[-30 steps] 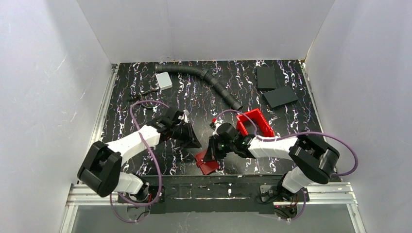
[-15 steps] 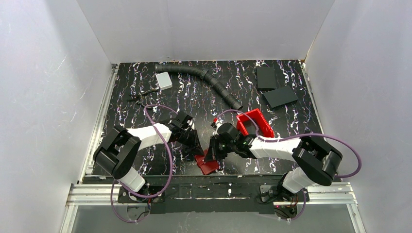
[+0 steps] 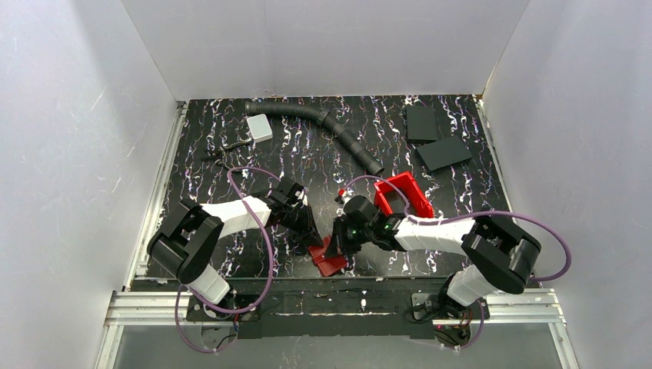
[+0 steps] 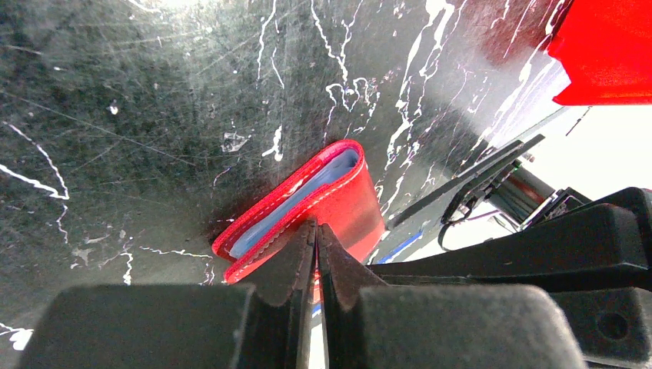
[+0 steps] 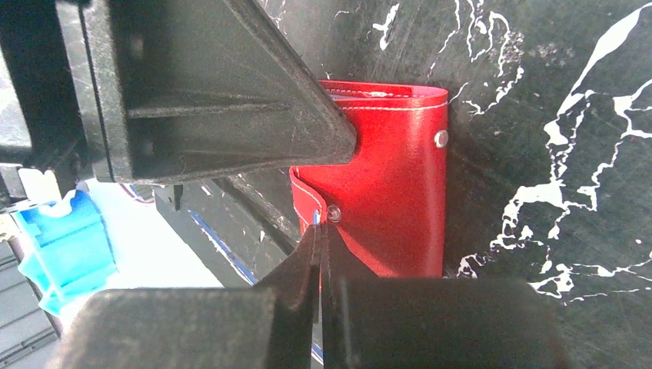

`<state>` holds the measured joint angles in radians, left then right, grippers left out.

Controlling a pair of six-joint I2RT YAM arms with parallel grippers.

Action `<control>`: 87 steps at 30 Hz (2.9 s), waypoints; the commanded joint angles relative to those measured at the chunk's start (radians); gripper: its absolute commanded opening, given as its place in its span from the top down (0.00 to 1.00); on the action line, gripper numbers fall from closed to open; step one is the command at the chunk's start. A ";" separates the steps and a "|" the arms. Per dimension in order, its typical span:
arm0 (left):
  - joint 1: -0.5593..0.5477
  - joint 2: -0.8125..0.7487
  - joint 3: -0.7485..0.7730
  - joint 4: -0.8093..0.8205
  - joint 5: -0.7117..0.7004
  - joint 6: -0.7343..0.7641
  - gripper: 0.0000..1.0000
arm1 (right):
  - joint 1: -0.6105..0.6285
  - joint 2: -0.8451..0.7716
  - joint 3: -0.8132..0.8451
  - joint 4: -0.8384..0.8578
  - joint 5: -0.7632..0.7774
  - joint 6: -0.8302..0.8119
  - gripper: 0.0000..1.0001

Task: Put the credit cards into the card holder
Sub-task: Close the card holder at the center of the board.

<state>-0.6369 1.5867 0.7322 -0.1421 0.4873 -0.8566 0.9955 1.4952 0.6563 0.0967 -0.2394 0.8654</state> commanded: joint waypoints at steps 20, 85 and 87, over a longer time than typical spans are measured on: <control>-0.001 -0.006 -0.024 -0.034 -0.023 0.017 0.96 | 0.011 0.089 0.044 -0.074 0.030 -0.023 0.99; 0.160 -0.342 0.217 -0.345 0.072 0.169 0.58 | -0.081 -0.052 0.247 -0.403 0.031 -0.350 0.30; 0.160 -0.400 0.220 -0.387 0.063 0.177 0.51 | -0.079 -0.039 0.216 -0.370 0.023 -0.343 0.27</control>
<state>-0.4831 1.3098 0.9230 -0.4000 0.5503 -0.7155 0.9142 1.4391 0.9325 -0.3332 -0.1249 0.5392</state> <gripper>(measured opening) 0.434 0.701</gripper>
